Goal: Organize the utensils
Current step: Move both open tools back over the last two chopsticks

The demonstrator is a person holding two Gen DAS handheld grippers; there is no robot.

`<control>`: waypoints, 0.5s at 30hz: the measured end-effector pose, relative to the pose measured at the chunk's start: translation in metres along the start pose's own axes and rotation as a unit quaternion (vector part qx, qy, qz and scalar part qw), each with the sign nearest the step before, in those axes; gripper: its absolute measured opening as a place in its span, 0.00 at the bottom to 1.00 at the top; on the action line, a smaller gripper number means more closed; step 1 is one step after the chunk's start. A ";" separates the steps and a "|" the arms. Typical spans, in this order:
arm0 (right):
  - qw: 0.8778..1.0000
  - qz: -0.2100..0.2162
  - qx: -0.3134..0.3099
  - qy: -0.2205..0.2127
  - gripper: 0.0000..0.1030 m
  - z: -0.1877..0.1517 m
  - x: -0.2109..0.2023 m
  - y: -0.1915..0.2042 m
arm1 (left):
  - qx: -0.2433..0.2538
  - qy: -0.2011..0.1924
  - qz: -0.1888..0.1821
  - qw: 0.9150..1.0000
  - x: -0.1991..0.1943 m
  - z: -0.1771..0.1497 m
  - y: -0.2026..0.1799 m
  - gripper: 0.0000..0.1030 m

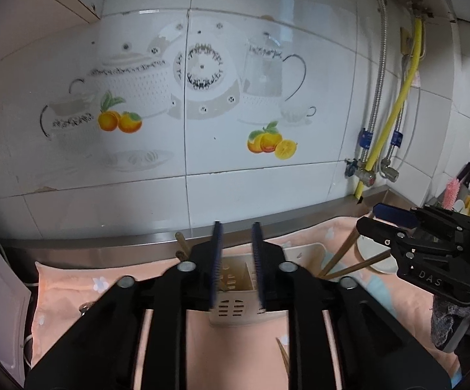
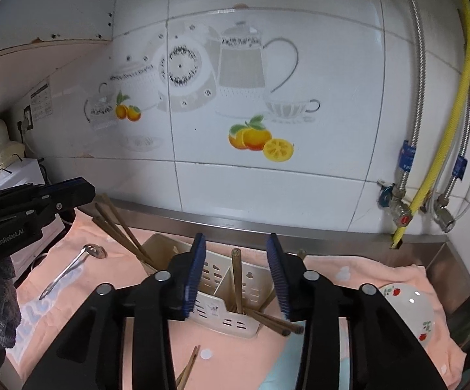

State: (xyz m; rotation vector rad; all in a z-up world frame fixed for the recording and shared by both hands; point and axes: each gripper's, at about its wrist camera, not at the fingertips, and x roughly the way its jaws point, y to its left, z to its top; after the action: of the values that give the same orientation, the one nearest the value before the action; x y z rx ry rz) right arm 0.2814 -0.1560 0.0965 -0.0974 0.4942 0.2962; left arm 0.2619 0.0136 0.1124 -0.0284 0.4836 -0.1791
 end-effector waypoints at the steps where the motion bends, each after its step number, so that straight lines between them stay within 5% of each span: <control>1: 1.000 0.000 -0.002 -0.003 0.43 0.000 -0.004 0.001 | 0.003 -0.003 0.001 1.000 -0.005 -0.002 -0.001 0.23; 3: 1.000 -0.001 -0.007 -0.008 0.48 -0.003 -0.015 0.003 | 0.005 -0.005 0.000 1.000 -0.014 -0.005 -0.003 0.25; 5: 1.000 -0.002 -0.008 -0.012 0.52 -0.006 -0.024 0.004 | 0.005 -0.008 0.001 1.000 -0.024 -0.009 -0.004 0.44; 9: 1.000 -0.005 -0.008 -0.017 0.61 -0.014 -0.040 0.005 | 0.009 -0.016 0.002 1.000 -0.047 -0.022 -0.006 0.47; 11: 1.000 -0.004 -0.008 -0.021 0.66 -0.020 -0.050 0.006 | 0.007 -0.018 0.004 1.000 -0.056 -0.030 -0.005 0.61; 15: 1.000 -0.006 -0.011 -0.027 0.73 -0.033 -0.069 0.010 | 0.005 -0.016 0.009 1.000 -0.071 -0.049 -0.003 0.67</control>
State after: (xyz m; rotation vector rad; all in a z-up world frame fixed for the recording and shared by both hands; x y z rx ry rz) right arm 0.2054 -0.1697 0.1009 -0.1139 0.4364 0.2930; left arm 0.1766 0.0242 0.1019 -0.0170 0.4508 -0.1637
